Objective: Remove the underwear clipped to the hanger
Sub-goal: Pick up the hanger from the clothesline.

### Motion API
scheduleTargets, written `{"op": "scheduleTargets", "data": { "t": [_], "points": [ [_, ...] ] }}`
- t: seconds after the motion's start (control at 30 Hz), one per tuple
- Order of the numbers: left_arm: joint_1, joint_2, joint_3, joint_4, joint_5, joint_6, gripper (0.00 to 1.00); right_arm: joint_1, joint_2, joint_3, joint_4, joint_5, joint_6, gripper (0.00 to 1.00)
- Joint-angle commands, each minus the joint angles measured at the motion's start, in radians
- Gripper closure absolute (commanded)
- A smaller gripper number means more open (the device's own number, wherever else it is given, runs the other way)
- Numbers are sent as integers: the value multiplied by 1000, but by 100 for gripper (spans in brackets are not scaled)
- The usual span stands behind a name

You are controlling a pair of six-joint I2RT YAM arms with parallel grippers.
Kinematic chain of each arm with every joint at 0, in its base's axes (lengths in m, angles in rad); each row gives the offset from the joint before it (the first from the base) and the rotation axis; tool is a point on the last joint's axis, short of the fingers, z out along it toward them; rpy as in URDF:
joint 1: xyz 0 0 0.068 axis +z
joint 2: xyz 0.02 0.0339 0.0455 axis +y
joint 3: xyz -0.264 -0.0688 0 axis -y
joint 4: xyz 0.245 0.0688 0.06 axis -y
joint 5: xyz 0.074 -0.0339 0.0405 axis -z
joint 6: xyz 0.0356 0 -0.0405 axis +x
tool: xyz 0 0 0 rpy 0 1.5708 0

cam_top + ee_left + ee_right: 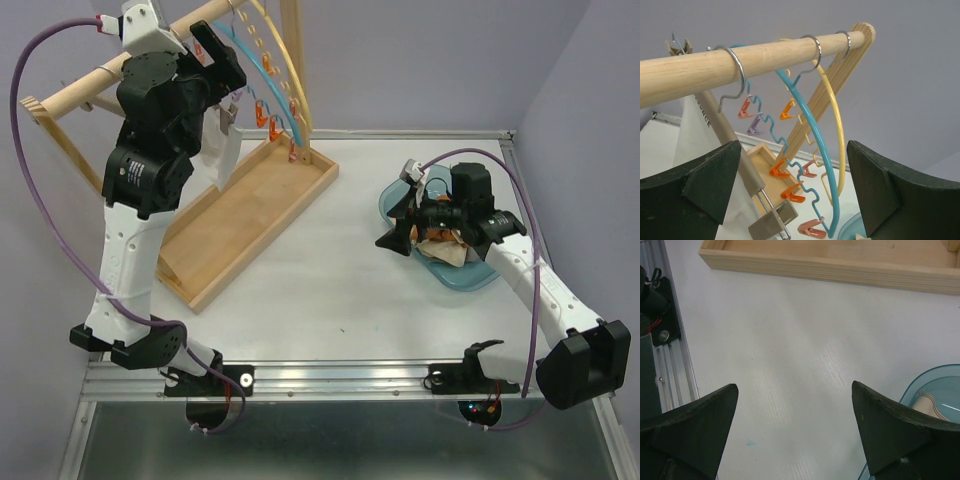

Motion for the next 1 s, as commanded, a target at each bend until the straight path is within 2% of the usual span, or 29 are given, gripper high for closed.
{"op": "scheduleTargets", "data": {
  "t": [0.0, 0.27, 0.6, 0.7, 0.83, 0.97],
  "points": [
    [-5, 4, -21, 21, -107, 38, 1, 4, -27, -18, 45, 5, 1, 0],
    [1, 57, -6, -3, -179, 46, 1, 4, -39, -23, 48, 12, 1, 0],
    [70, 82, -32, -34, -141, 0, 4, 6, -44, -26, 48, 12, 4, 0],
    [83, 76, -56, -28, -144, -5, 8, 4, -47, -31, 50, 12, 4, 0],
    [93, 73, -84, -19, -152, -7, 24, 4, -46, -31, 50, 9, 7, 0],
    [93, 70, -87, -16, -161, -8, 31, 4, -43, -31, 50, 9, 7, 0]
  ]
}}
